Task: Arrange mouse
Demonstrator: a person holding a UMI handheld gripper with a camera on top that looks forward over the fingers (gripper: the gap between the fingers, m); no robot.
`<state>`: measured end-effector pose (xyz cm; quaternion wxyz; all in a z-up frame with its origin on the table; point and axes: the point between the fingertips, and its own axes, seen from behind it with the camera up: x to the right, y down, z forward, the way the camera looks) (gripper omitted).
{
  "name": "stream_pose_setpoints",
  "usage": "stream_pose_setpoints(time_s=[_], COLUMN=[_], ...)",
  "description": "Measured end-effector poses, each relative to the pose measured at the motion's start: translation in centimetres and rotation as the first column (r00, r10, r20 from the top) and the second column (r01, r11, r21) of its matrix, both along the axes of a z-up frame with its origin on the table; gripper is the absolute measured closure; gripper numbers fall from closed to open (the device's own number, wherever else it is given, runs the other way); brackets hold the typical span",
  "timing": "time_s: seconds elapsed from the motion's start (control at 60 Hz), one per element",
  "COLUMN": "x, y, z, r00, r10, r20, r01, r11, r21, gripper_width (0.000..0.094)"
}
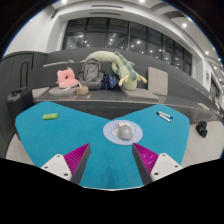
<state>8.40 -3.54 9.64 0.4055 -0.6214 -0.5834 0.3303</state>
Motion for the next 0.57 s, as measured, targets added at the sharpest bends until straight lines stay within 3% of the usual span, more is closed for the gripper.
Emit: stream_pose_setpoints(time_s=[0.233, 0.567], x=[7.6, 9.9], y=[-2.4, -1.8], z=[-2.4, -1.6], r00=[0.998, 1.000], r10=[0.008, 0.009], r20=[0.055, 0.025], r01=[-0.007, -0.010], r11=[1.000, 1.000], r21=[-0.021, 0.026], gripper_width=[0.0084, 0.0084])
